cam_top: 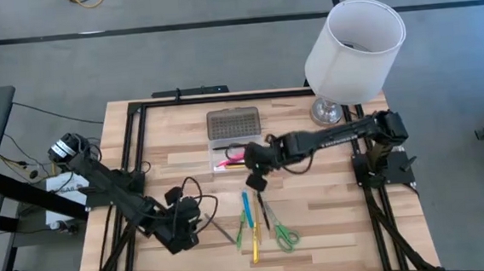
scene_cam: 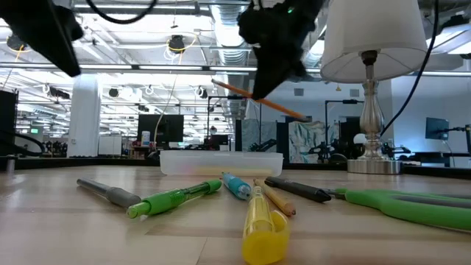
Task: Pick & place school supplies into a supply box
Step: Put the orange pencil into the supply box, then put the black transparent pen into the supply box
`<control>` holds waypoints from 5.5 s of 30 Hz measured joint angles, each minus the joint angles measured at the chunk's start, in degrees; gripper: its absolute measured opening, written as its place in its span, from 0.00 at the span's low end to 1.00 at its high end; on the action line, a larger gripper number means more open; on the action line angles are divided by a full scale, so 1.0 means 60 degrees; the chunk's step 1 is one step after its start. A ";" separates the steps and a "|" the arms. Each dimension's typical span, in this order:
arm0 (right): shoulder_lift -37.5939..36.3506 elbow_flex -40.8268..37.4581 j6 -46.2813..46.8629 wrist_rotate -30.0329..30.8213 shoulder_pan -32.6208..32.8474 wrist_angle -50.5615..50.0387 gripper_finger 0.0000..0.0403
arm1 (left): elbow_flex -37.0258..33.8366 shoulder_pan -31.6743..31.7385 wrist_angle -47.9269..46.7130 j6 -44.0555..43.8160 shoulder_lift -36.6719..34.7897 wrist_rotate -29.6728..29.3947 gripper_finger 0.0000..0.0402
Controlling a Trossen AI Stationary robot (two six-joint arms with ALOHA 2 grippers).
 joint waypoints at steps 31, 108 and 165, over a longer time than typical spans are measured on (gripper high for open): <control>0.1536 0.0007 -0.2715 -0.0535 -0.1653 0.2553 0.01 | 0.0000 -0.1257 -0.0141 -0.3095 0.0007 -0.1157 0.33; -0.1082 0.0000 0.8081 0.5371 0.7124 -0.2488 0.17 | -0.2323 0.2832 0.5533 0.9773 0.0076 0.4493 0.33; -0.1071 0.0000 0.8449 0.5486 0.7068 -0.3532 0.17 | -0.2240 0.2352 0.5565 0.2602 0.2859 0.4181 0.04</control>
